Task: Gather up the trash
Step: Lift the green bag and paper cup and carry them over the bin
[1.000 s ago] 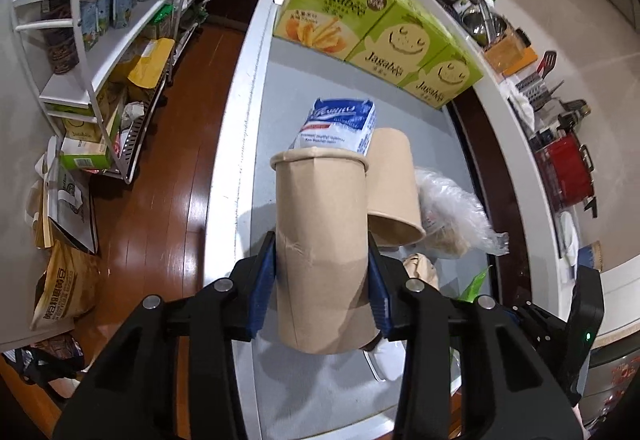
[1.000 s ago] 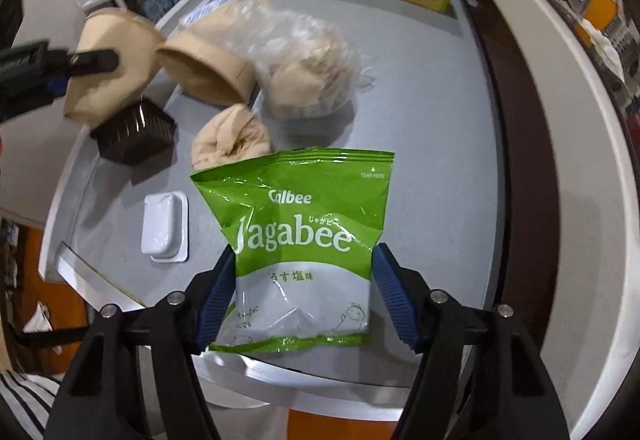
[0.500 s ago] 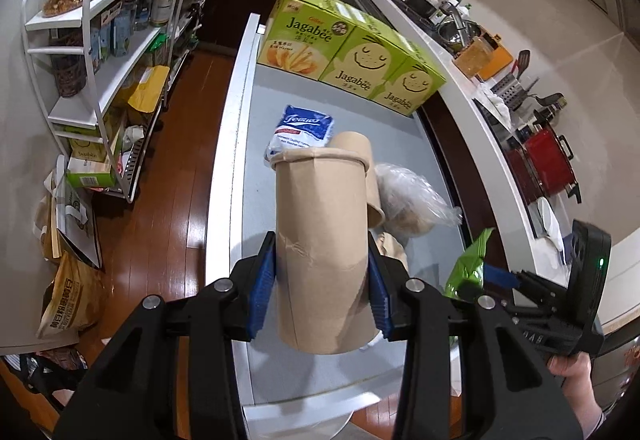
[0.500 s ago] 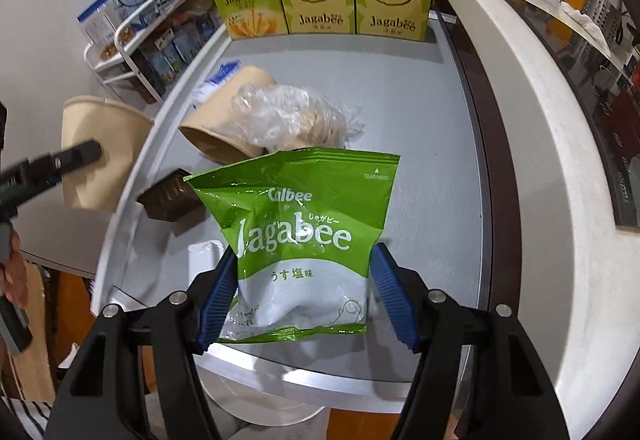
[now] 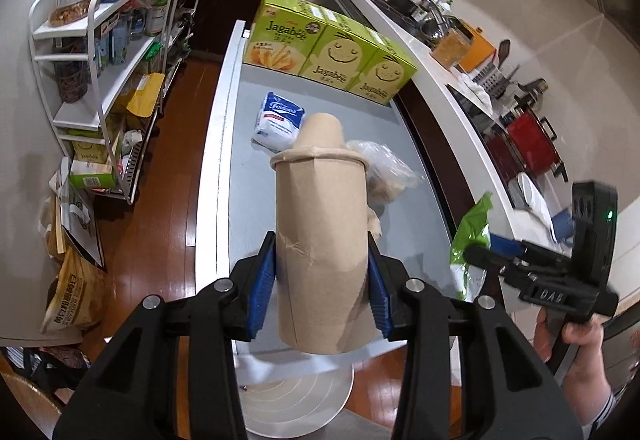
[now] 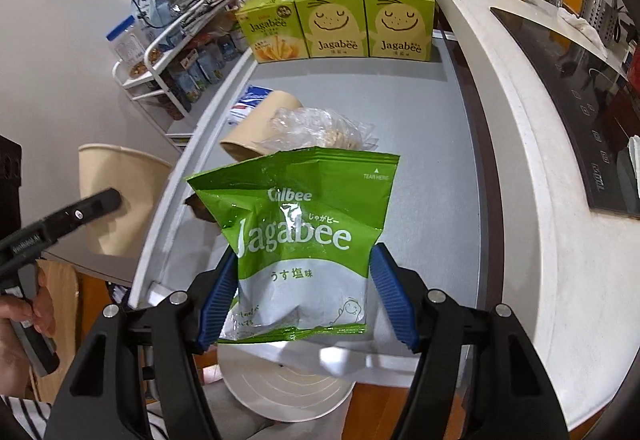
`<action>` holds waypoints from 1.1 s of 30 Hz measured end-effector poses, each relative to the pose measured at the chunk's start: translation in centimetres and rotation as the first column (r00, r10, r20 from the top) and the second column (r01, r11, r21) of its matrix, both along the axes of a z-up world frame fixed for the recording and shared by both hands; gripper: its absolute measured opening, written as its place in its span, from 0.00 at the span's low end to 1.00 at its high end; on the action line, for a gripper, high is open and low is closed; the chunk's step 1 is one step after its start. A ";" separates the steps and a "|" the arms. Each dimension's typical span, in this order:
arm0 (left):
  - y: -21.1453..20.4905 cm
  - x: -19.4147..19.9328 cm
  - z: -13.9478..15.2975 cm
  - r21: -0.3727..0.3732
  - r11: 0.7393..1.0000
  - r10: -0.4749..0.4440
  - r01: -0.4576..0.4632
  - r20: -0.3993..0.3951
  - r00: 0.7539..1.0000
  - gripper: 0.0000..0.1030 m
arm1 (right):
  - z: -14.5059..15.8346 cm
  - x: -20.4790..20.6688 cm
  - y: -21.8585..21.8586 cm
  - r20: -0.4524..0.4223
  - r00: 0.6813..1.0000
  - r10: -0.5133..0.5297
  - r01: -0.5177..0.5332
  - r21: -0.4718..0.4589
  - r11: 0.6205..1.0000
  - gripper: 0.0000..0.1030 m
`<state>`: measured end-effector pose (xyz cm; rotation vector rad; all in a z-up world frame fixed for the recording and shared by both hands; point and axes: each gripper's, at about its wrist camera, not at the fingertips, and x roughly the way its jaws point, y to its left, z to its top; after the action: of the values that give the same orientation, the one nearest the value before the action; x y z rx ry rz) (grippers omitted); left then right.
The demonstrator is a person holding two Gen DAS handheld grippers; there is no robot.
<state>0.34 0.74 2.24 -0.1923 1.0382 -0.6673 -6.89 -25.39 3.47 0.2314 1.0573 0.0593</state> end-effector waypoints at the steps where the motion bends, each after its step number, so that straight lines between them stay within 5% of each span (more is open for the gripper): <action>1: -0.1 -0.5 0.2 0.009 1.000 -0.007 0.007 0.009 1.000 0.41 | 0.3 -0.3 0.1 0.005 1.000 0.004 -0.004 0.007 1.000 0.62; 19: -1.8 -8.8 -1.0 0.202 0.966 -0.172 0.159 0.048 0.984 0.41 | -0.6 -8.0 3.1 -0.072 0.989 0.132 -0.127 0.063 0.990 0.62; 33: -3.7 -14.1 -6.5 0.331 0.881 -0.340 0.338 -0.053 0.939 0.41 | -6.2 -11.7 4.2 -0.228 0.956 0.183 -0.178 0.044 0.983 0.62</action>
<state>-13.76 -2.93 -4.25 0.2982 1.1752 -0.7926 -18.62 -21.16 -2.75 0.1641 1.3092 0.2140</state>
